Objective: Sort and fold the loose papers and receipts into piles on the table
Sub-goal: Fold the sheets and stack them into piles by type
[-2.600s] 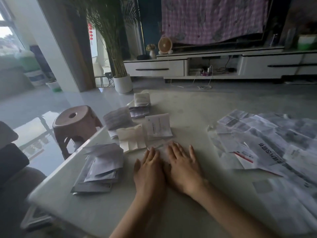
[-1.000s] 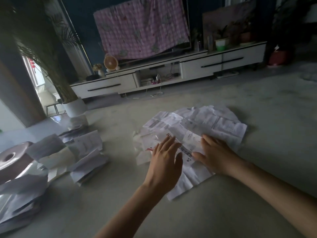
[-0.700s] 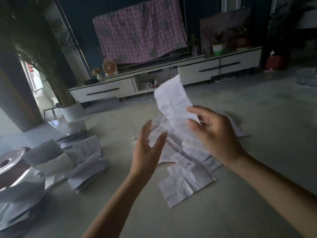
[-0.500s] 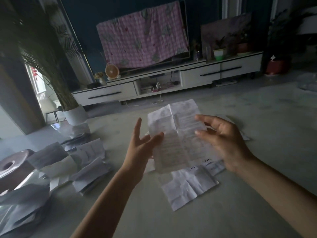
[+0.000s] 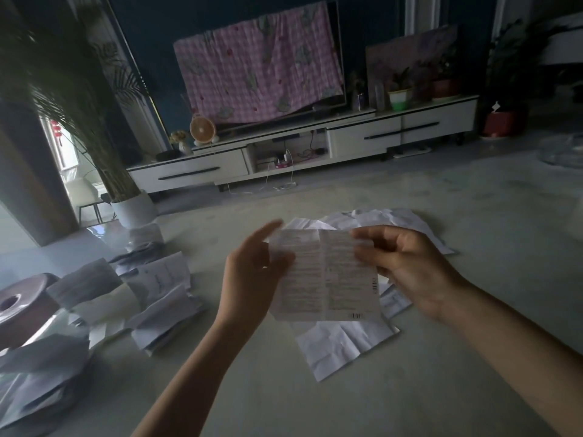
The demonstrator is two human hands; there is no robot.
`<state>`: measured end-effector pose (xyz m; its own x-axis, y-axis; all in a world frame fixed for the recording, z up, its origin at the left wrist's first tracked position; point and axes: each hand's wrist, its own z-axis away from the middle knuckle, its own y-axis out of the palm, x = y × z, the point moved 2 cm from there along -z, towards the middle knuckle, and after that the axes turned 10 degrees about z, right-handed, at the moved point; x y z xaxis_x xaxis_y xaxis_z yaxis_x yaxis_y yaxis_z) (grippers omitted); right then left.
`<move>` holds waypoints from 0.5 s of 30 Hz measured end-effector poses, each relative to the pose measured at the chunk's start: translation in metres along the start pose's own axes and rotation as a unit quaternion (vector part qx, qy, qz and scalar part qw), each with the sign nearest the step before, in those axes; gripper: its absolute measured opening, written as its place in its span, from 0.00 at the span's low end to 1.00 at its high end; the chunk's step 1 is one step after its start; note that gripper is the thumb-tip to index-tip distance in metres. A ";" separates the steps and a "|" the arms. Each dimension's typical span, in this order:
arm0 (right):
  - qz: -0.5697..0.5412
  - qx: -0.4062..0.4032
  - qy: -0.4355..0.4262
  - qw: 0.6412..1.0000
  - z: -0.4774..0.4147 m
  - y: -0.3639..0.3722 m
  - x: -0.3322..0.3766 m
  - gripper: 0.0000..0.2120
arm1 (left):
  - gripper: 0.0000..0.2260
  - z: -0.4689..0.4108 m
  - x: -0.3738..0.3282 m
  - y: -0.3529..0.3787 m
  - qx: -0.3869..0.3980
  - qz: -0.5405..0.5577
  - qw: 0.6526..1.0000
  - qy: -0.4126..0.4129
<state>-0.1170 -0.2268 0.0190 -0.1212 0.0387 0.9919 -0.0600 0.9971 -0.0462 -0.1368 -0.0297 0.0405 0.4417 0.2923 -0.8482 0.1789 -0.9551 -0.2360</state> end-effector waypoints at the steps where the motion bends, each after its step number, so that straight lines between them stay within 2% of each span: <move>1: -0.002 0.009 0.005 1.000 0.000 -0.001 0.001 0.10 | 0.19 -0.001 0.000 0.000 0.004 -0.009 1.000 0.006; 5: 0.078 0.027 -0.022 0.996 0.002 0.001 0.006 0.08 | 0.11 -0.003 0.002 -0.003 -0.004 -0.110 0.993 0.029; 7: 0.211 0.008 -0.082 0.974 0.003 0.001 0.007 0.07 | 0.10 -0.001 0.001 -0.004 -0.009 -0.175 0.982 0.071; 9: 0.415 -0.021 -0.177 0.892 0.005 0.001 0.009 0.07 | 0.07 -0.001 -0.003 -0.003 0.005 -0.219 0.971 0.097; 10: 0.475 -0.012 -0.216 0.853 0.007 0.002 0.010 0.10 | 0.07 -0.001 -0.006 -0.003 0.031 -0.219 0.971 0.095; 11: 0.495 0.012 -0.236 0.836 0.009 0.005 0.011 0.13 | 0.08 0.000 -0.011 -0.001 0.065 -0.206 0.973 0.085; 13: 0.452 0.073 -0.231 0.858 0.014 0.013 0.015 0.12 | 0.10 0.001 -0.019 0.004 0.115 -0.157 0.980 0.051; 15: 0.392 0.096 -0.214 0.890 0.015 0.020 0.016 0.05 | 0.10 -0.001 -0.025 0.006 0.091 -0.107 0.990 0.012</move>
<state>-0.1349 -0.2073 0.0326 -0.5638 0.6482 0.5119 0.0461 0.6436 -0.7640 -0.1462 -0.0428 0.0605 0.4323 0.4879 -0.7584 0.1096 -0.8632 -0.4928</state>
